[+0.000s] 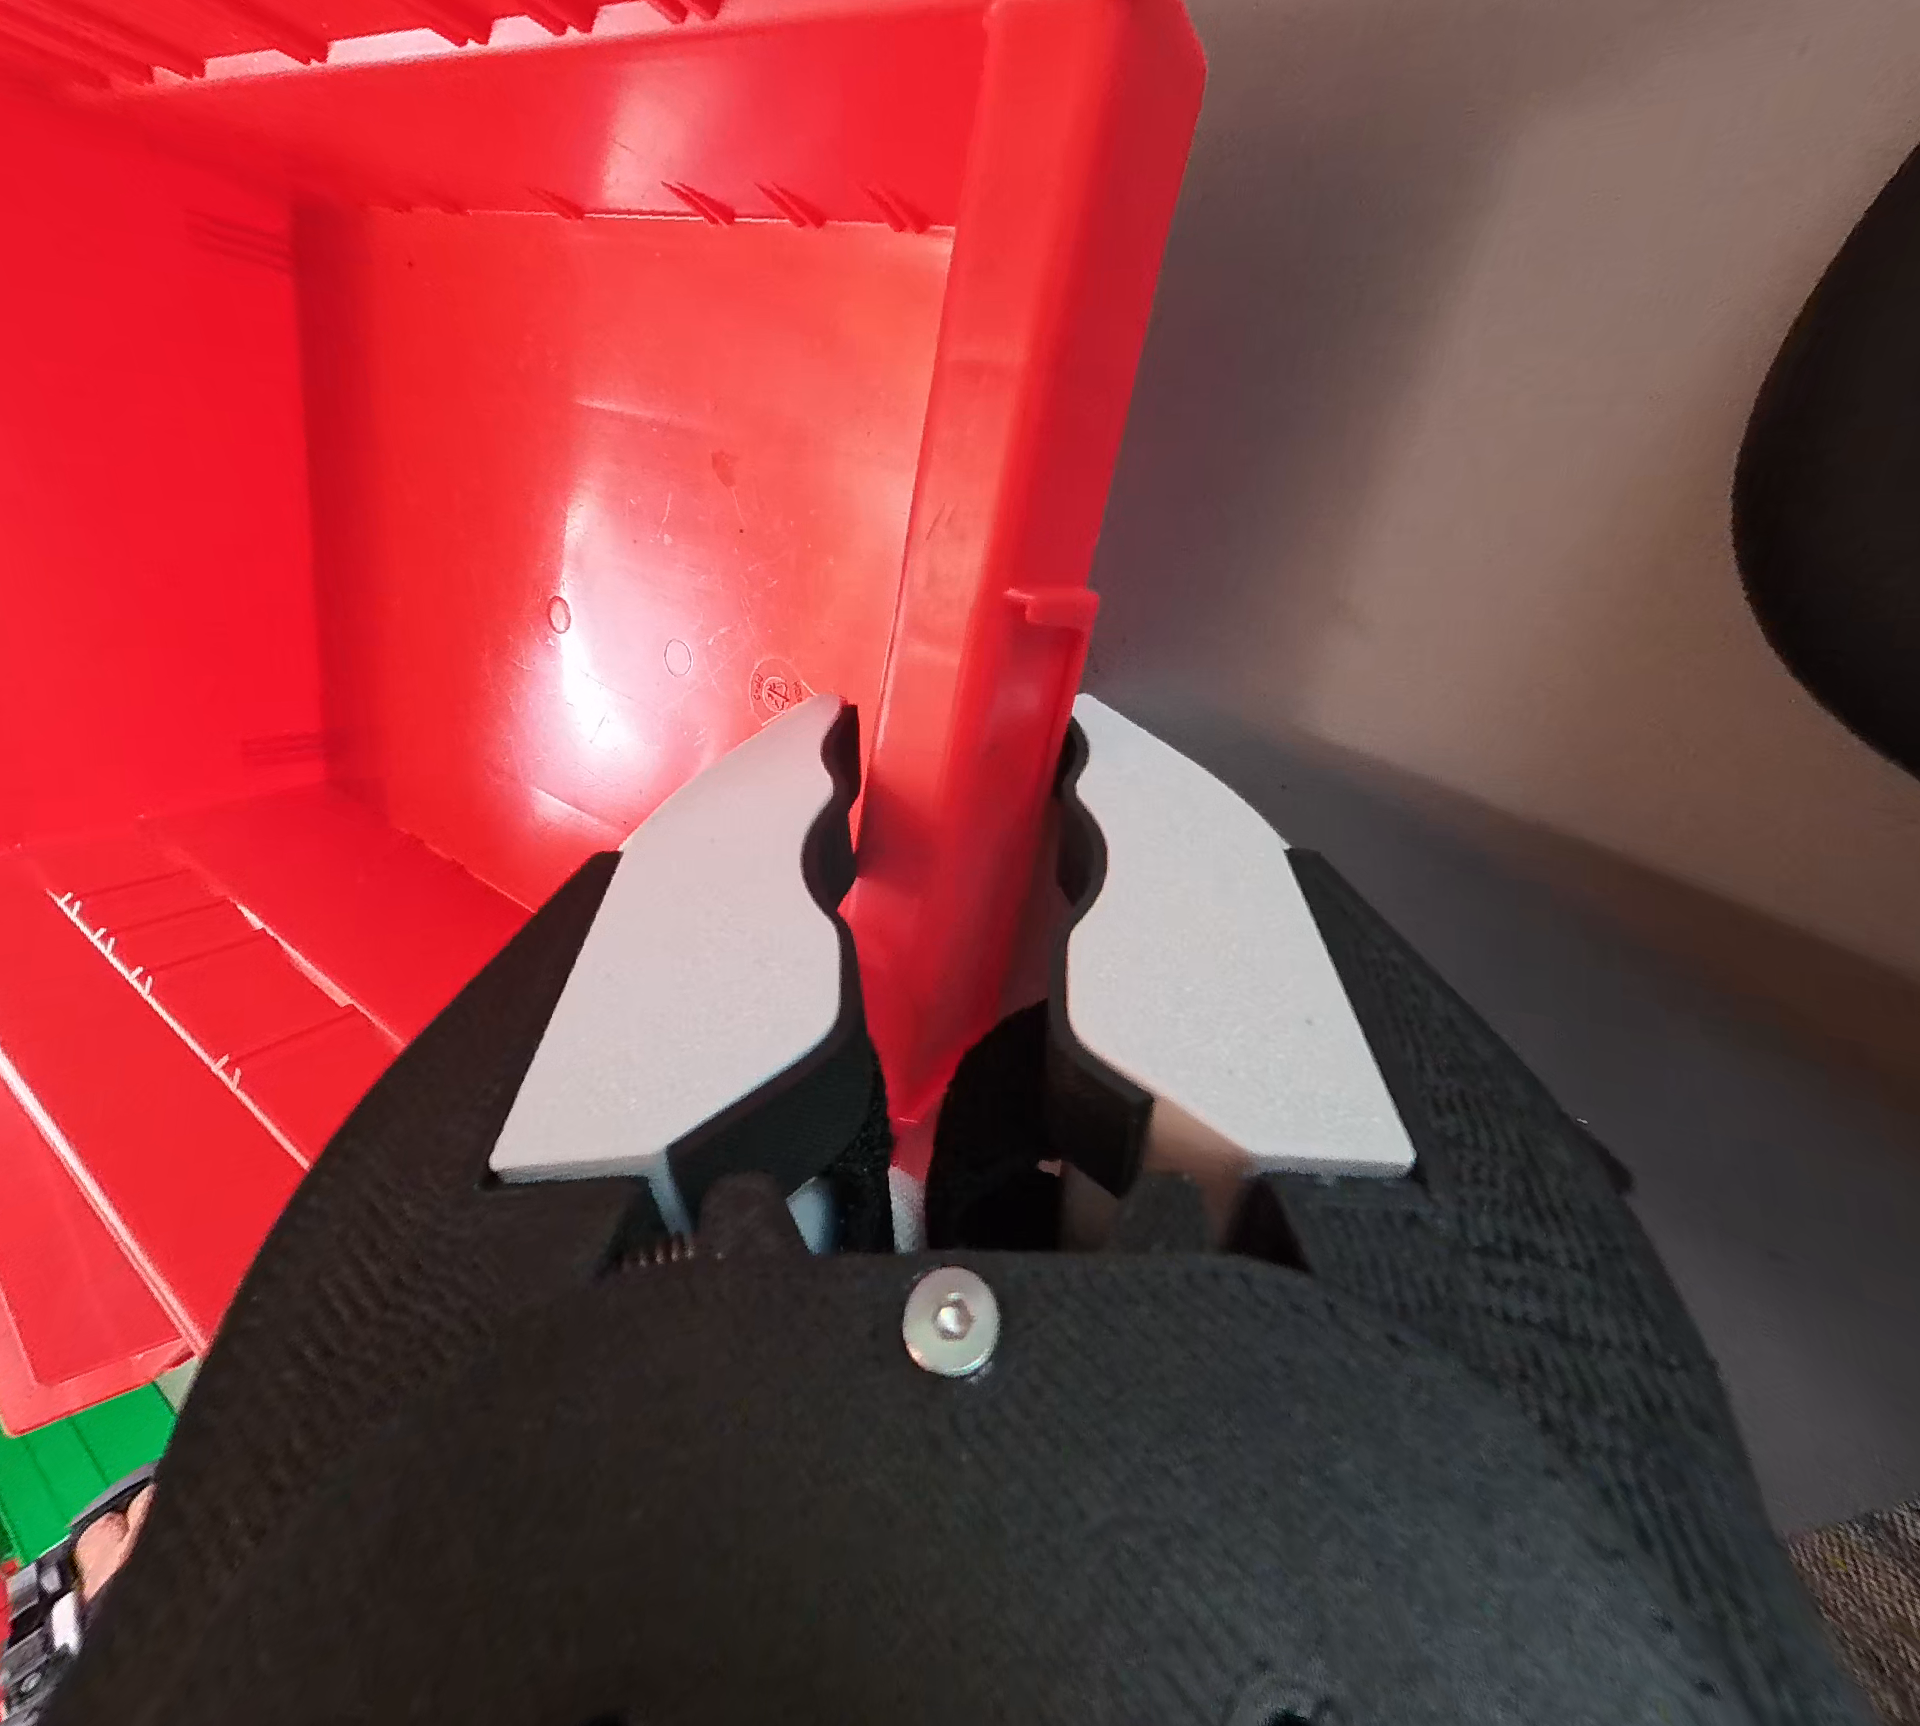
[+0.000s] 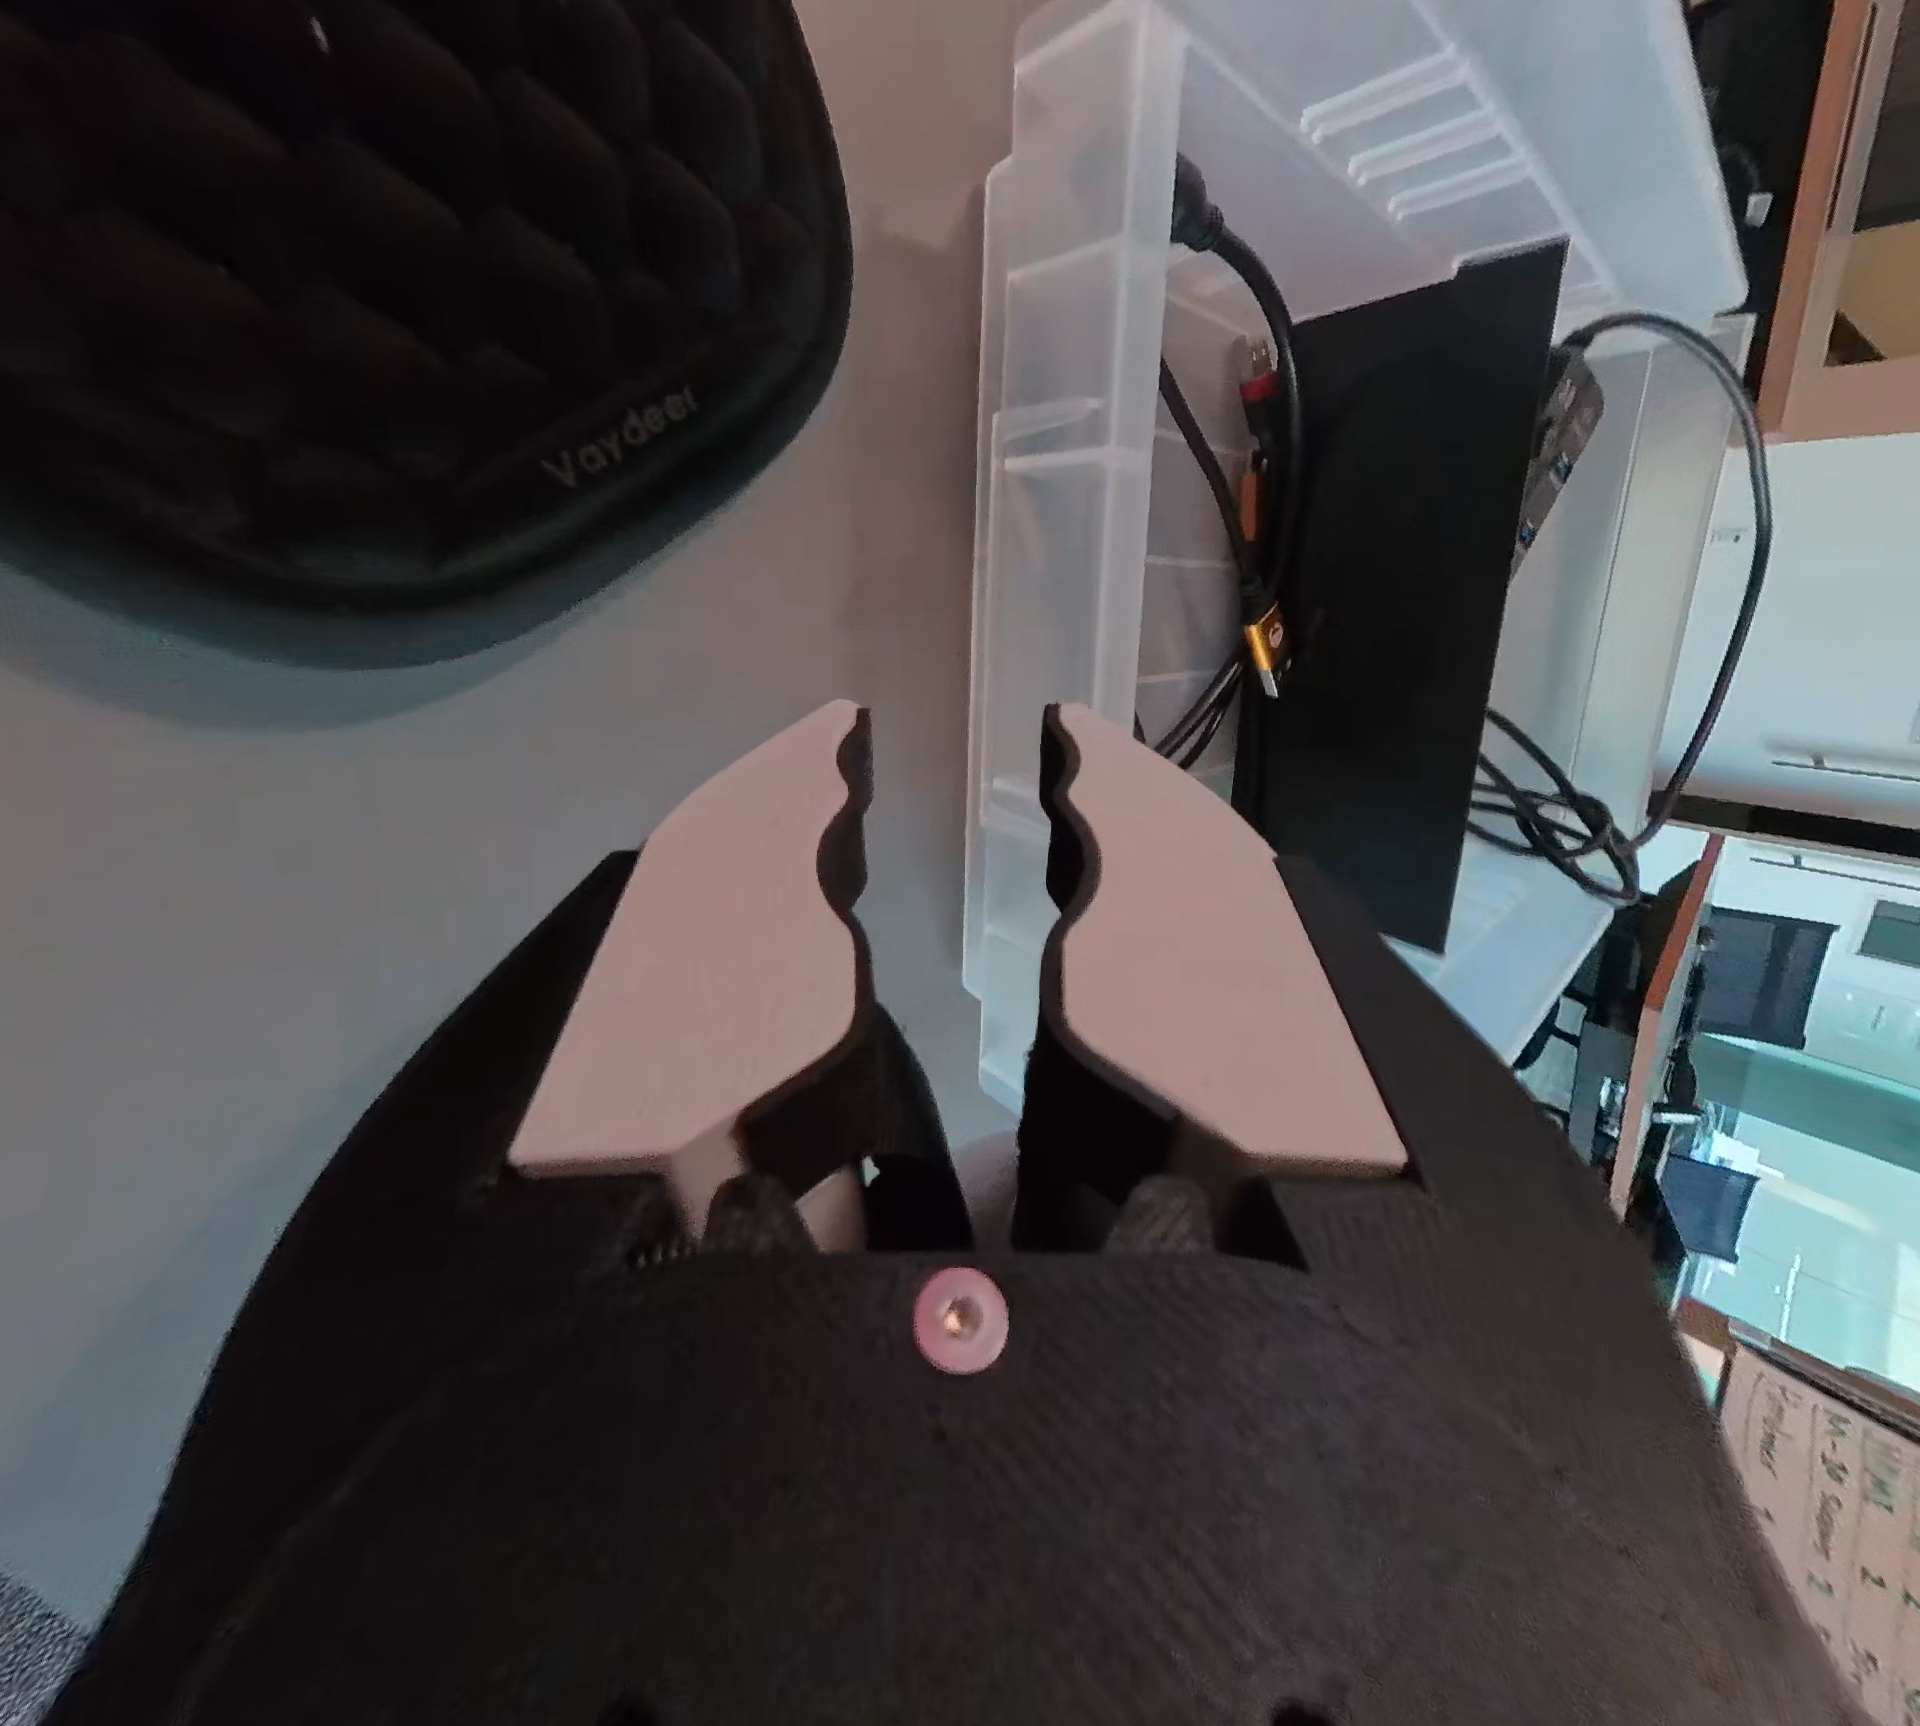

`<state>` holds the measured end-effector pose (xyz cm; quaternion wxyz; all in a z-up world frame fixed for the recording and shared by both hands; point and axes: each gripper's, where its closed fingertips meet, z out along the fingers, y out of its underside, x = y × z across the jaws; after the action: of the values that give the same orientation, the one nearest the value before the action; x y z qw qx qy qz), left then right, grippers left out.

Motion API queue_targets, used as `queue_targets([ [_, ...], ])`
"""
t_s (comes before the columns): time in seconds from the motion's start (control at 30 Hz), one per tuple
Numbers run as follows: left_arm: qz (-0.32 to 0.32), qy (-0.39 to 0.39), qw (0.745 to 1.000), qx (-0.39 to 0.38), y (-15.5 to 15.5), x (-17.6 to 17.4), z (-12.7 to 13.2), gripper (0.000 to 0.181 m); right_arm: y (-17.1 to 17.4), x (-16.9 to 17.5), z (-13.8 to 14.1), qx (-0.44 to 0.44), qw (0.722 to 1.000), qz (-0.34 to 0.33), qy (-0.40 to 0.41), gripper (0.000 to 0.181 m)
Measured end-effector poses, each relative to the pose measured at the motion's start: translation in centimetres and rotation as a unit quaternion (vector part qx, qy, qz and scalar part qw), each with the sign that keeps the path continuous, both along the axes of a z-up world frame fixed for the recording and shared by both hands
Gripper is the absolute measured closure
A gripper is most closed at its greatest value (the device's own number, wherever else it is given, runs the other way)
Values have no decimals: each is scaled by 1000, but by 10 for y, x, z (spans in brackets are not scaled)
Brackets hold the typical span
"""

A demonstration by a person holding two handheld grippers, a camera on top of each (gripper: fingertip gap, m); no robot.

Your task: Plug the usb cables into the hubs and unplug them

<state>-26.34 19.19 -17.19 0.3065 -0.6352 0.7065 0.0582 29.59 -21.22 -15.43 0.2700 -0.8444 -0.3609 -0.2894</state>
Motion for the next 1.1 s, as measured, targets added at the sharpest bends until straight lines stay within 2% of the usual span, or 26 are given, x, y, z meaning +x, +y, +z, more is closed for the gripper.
queue_targets([
  [0.13,-3,2,1000,2,0,0,0,146,-10,7,1,0,1000,-16,-23,144],
  [0.27,-3,5,1000,1,0,0,0,146,-9,-2,21,57,998,-2,-23,141],
  [0.37,-5,7,1000,3,0,0,0,146,-5,-3,35,93,994,6,-49,130],
  [0.5,-6,5,1000,5,-1,-1,0,146,3,1,26,69,996,5,-50,108],
  [0.57,-9,1,1000,5,-1,-1,1,146,6,6,20,47,997,3,-55,103],
  [0.8,-21,2,1000,6,-3,-3,1,146,15,6,-1,-30,999,21,-34,117],
  [0.83,-22,5,1000,5,-3,-3,1,146,18,11,-3,-36,998,16,-44,120],
  [0.9,-25,7,1000,6,-4,-4,1,147,22,28,-8,-62,994,10,-92,146],
  [1.1,-36,-1,999,8,-9,-8,1,146,34,57,-6,-79,978,57,-187,145],
])
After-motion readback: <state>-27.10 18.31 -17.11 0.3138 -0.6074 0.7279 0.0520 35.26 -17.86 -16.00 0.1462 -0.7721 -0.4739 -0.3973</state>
